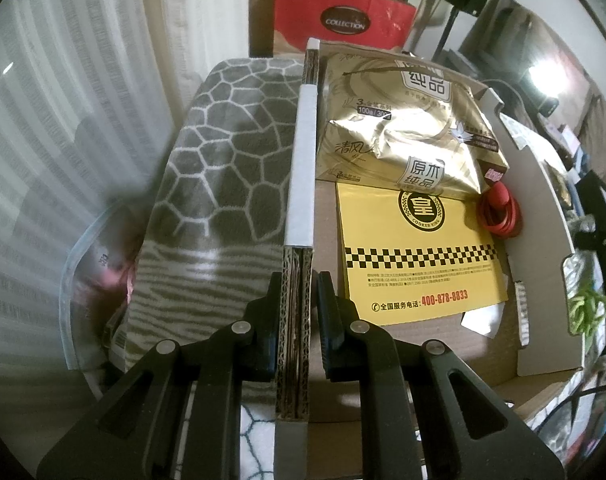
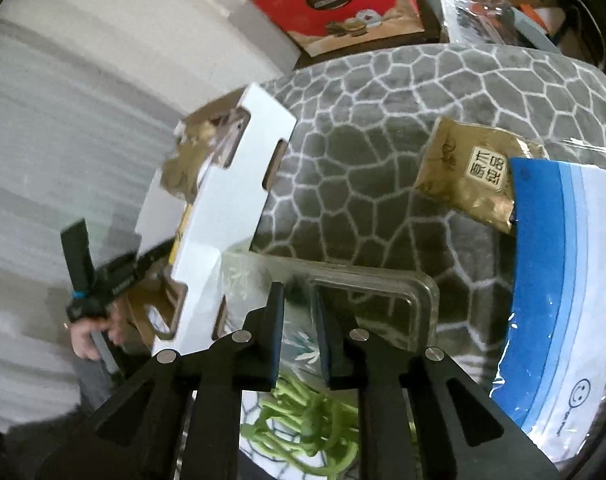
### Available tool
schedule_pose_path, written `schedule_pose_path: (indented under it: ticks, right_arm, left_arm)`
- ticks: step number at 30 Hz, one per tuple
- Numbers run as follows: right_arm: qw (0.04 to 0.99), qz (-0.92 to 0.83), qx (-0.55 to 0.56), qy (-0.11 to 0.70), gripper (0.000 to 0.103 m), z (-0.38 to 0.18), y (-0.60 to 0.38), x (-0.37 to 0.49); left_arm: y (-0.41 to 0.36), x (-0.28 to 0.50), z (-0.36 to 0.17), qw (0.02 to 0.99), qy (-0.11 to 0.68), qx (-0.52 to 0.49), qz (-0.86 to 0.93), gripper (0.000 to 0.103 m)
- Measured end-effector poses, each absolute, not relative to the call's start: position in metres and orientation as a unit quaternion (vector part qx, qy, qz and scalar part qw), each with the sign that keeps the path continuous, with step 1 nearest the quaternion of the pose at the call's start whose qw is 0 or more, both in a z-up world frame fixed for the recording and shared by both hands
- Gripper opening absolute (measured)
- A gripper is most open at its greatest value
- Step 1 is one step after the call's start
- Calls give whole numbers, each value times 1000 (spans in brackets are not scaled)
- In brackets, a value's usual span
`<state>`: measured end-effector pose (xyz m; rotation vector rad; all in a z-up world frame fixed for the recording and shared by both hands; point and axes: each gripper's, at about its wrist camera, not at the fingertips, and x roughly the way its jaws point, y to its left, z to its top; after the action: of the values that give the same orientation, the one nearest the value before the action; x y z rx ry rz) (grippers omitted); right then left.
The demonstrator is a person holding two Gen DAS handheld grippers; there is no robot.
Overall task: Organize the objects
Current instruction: 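Carry the clear tray into the box and release it with the right tool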
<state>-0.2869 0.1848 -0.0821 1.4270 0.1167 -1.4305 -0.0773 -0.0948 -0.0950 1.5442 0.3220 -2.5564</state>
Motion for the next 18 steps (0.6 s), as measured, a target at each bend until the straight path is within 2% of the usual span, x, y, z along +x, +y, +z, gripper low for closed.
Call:
schedule_pose_path:
  ticks: [3, 5, 8, 18]
  right_arm:
    - [510, -597, 615, 77, 26, -99, 176, -282]
    - [503, -606, 611, 76, 27, -101, 176, -281]
    - [502, -621, 602, 21, 17, -95, 185, -292]
    - [512, -658, 551, -29, 16, -37, 201, -299]
  left_arm:
    - [-96, -77, -95, 68, 107, 513, -849, 13]
    - [-95, -77, -95, 69, 107, 513, -849, 13]
    - [-95, -78, -95, 68, 105, 515, -848, 13]
    - [-93, -78, -94, 69, 107, 515, -848, 13]
